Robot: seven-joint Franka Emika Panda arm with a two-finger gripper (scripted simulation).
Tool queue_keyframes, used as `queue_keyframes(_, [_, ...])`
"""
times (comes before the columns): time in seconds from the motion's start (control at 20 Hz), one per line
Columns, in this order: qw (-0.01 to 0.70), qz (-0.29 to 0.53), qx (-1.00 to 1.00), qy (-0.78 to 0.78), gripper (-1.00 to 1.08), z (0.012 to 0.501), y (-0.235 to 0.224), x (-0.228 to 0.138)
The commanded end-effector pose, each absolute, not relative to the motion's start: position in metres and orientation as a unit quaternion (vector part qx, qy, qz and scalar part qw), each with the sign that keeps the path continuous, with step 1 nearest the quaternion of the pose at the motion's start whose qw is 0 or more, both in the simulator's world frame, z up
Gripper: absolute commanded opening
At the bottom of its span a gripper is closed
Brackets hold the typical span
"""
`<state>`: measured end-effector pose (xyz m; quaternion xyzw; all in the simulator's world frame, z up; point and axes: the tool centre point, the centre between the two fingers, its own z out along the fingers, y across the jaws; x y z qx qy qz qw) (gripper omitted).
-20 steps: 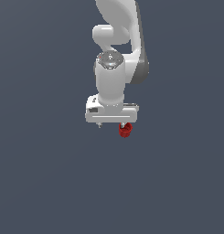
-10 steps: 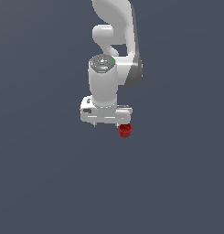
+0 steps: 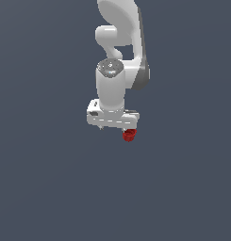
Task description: Pick up the object and move it to a goal position.
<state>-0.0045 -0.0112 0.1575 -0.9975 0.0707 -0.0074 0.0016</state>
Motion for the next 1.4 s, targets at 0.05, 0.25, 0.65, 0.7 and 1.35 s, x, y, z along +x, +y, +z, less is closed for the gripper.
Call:
queue_keyframes(0.05, [0.002, -0.007, -0.995, 0.095, 1.00, 0.152, -0.003, -0.008])
queue_keyframes(0.25, [0.002, -0.005, -0.991, 0.131, 1.00, 0.144, 0.009, -0.014])
queue_keyframes(0.65, [0.002, -0.003, -0.977, 0.213, 1.00, 0.126, 0.036, -0.028])
queue_keyframes(0.7, [0.002, -0.003, -0.975, 0.223, 1.00, 0.123, 0.039, -0.030])
queue_keyframes(1.35, [0.001, 0.000, -0.946, 0.326, 1.00, 0.102, 0.070, -0.051])
